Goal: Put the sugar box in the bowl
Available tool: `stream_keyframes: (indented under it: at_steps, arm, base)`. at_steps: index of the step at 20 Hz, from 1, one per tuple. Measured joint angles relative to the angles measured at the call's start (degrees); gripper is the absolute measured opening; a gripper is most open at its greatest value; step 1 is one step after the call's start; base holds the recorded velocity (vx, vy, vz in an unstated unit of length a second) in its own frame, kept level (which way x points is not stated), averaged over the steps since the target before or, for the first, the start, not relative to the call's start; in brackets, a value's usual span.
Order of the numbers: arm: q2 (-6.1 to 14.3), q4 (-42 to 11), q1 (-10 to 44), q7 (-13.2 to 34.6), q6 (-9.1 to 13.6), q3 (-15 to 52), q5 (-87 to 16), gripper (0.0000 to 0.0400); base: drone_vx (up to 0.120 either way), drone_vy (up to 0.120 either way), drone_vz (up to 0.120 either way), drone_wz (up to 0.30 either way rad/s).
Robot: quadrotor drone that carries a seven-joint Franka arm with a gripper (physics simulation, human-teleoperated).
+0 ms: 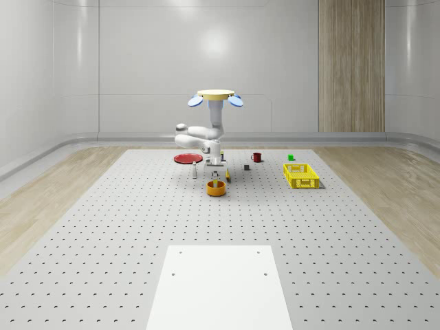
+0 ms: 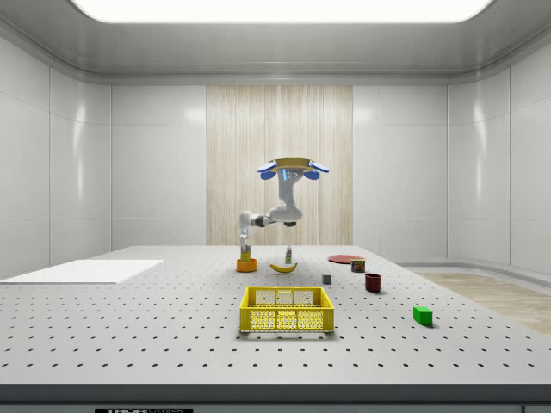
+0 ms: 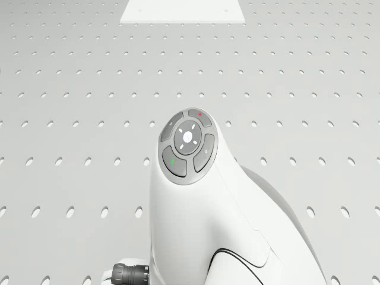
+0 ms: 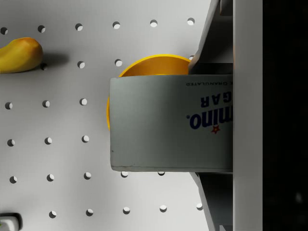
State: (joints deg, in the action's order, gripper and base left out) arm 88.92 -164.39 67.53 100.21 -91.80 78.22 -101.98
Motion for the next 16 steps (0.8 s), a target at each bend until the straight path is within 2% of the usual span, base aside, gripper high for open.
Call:
stream_keyframes:
  at_steps: [9, 10, 12, 14, 16]
  arm:
    - [0.33, 0.85, 0.59, -0.32, -1.6, -4.08, -3.82, 0.0165]
    - [0.33, 0.91, 0.63, -0.56, -1.74, -4.32, -3.98, 0.0216]
    - [0.31, 1.0, 0.67, -1.29, -1.92, -4.66, -4.18, 0.0288]
    - [0.27, 0.91, 0.58, -1.83, -1.81, -4.26, -3.73, 0.0332]
    - [0.22, 0.67, 0.39, -2.21, -1.45, -3.22, -2.7, 0.0359]
  base:
    - [0.0, 0.0, 0.0, 0.0]
    - [0.0, 0.0, 0.0, 0.0]
    - [0.0, 0.0, 0.0, 0.0]
    - [0.0, 0.0, 0.0, 0.0]
    - [0.0, 0.0, 0.0, 0.0]
